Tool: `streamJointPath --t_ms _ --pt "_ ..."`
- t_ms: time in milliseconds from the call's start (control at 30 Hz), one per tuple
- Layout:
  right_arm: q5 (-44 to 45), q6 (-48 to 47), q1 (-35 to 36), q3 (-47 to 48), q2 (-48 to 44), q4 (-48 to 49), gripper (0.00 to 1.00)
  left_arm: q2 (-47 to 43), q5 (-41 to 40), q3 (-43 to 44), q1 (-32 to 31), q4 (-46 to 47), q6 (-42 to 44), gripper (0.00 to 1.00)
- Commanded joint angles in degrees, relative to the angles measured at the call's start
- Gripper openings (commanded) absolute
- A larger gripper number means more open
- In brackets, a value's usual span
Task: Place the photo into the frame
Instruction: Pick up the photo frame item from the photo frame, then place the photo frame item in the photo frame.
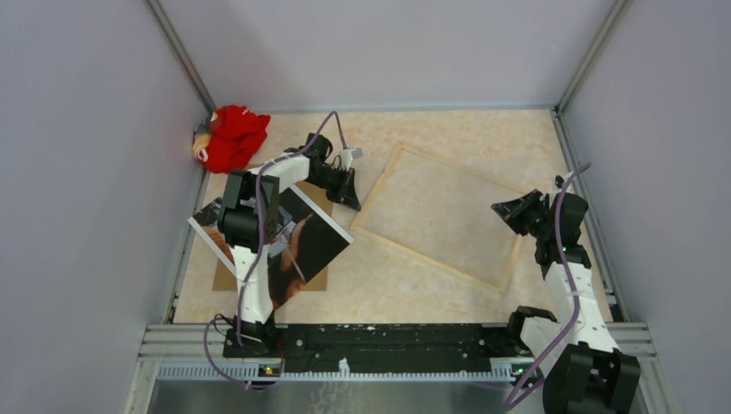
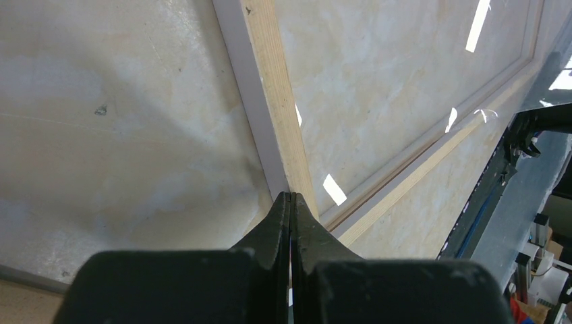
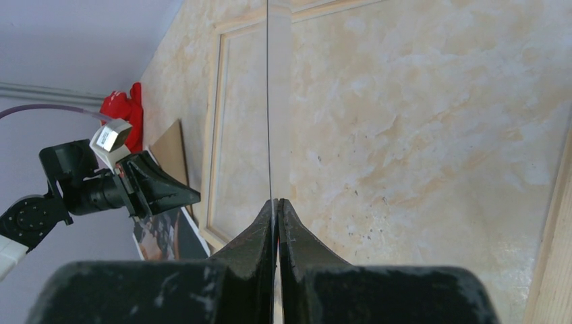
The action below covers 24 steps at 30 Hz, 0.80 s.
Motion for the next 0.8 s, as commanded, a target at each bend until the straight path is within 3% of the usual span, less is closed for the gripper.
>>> streamJointPath --t_ms 0,300,633,767 --pt "-0.69 0.02 -0.23 1.71 -0.28 3.21 0.0 -2.28 0.5 -0.9 -0.4 -0.03 0.6 0.0" --pt "-2.32 2.15 -0.19 -1.22 -0.38 9.13 0.0 -2.21 0.49 -0.89 -0.47 0.18 0.69 0.0" --pt "0.76 -1.48 0.14 -1.58 2.7 7.65 0.0 -2.05 0.6 -0.85 -0.47 0.08 0.6 0.0" --pt "4.24 -3.78 1.97 -0.76 3.44 5.24 0.09 -1.86 0.69 -0.85 -0.44 0.16 0.51 0.0"
